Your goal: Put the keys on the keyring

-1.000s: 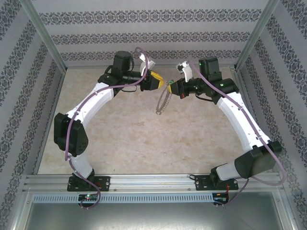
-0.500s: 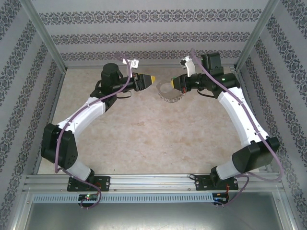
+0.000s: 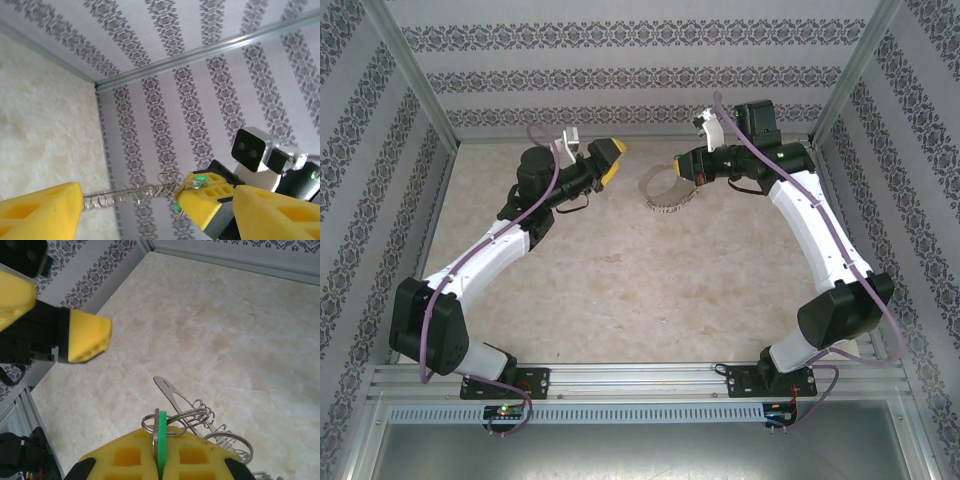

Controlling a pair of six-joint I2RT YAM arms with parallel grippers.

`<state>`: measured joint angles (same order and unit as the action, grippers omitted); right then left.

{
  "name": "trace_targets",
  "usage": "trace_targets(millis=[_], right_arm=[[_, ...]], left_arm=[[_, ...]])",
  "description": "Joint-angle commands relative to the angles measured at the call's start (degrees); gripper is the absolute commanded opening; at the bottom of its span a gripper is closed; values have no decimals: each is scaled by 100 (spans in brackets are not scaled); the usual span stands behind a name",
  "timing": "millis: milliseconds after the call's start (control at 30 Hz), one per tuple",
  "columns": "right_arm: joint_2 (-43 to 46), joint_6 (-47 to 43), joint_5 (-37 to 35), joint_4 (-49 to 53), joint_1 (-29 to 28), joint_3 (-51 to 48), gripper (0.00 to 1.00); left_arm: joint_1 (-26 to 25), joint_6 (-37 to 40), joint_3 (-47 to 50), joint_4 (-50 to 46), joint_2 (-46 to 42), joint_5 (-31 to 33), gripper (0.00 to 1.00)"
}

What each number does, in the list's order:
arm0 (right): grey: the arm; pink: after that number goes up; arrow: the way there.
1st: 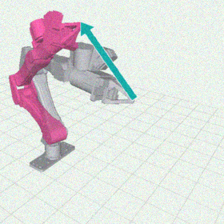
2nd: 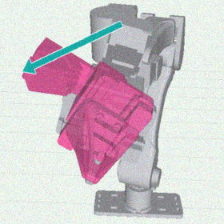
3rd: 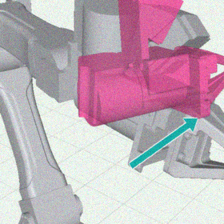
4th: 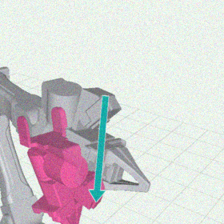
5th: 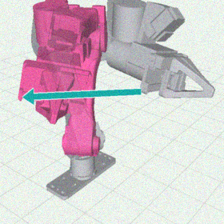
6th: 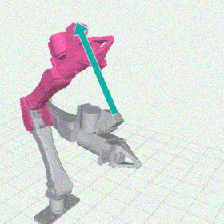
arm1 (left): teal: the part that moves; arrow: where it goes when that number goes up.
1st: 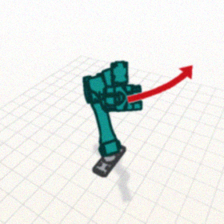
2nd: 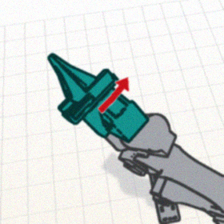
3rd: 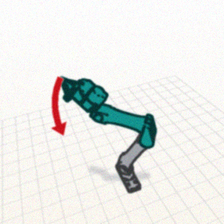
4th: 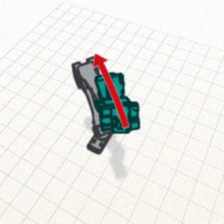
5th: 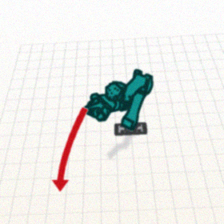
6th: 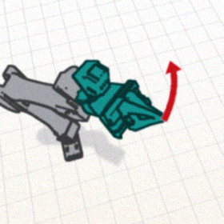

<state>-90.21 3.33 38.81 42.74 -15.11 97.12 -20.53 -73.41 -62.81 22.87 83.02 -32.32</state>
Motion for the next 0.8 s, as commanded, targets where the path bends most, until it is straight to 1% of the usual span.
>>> trace_targets(millis=[0,33,167,333,467,633,767], right_arm=[[-32,77,126,-39,23,228,0],[-47,71,130,-53,14,228,0],[-76,68,176,-83,-10,234,0],[-132,67,233,-123,-49,272,0],[-163,53,290,-142,-58,307,0],[-163,27,310,-142,-65,314,0],[-156,11,306,-142,-66,316,0]], left_arm=[[-86,-1590,167,577,105,91,80],[-152,-1800,194,649,146,135,81],[-405,-2371,87,910,347,176,82],[-648,-2812,52,1000,480,343,82],[-718,-2772,71,742,460,465,82],[-766,-2838,119,761,488,516,82],[-766,-2564,117,224,224,557,82]])
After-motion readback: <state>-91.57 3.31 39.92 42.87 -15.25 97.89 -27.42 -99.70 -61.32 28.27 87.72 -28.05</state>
